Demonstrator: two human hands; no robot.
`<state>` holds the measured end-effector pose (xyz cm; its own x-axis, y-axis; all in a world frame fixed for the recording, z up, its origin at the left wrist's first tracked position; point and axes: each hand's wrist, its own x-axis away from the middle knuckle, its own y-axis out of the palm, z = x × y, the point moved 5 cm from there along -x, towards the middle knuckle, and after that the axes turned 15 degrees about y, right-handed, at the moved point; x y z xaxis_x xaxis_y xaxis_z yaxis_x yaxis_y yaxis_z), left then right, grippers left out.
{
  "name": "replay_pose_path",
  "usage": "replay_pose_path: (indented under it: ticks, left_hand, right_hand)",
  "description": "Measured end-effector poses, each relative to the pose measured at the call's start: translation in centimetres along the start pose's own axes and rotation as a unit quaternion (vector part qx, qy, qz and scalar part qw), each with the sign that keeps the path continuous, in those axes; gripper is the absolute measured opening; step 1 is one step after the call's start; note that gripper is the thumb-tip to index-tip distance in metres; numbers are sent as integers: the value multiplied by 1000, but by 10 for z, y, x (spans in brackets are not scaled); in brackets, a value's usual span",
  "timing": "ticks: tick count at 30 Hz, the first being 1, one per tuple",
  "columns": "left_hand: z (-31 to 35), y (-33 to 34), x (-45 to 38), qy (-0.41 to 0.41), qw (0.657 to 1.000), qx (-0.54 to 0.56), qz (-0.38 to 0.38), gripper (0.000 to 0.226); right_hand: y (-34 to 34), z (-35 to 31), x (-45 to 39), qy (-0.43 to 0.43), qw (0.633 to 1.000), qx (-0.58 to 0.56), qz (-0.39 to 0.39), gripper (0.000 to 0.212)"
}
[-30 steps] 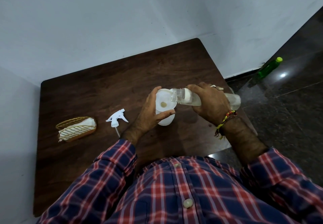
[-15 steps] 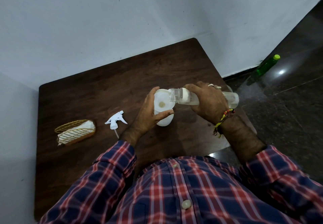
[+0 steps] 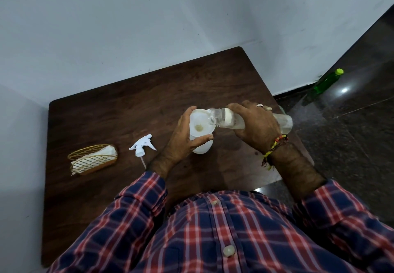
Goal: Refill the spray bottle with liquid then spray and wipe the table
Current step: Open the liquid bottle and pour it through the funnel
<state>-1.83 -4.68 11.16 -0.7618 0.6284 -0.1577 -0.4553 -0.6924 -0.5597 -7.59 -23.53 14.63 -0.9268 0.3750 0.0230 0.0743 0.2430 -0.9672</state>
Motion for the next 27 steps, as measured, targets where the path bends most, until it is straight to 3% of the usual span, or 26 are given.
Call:
replay_pose_path:
  ticks: [27]
  left_hand:
    - [-14, 2, -1, 11, 1000, -9, -1, 92]
  right_hand:
    - [-5, -3, 0, 2, 1000, -1, 4, 61]
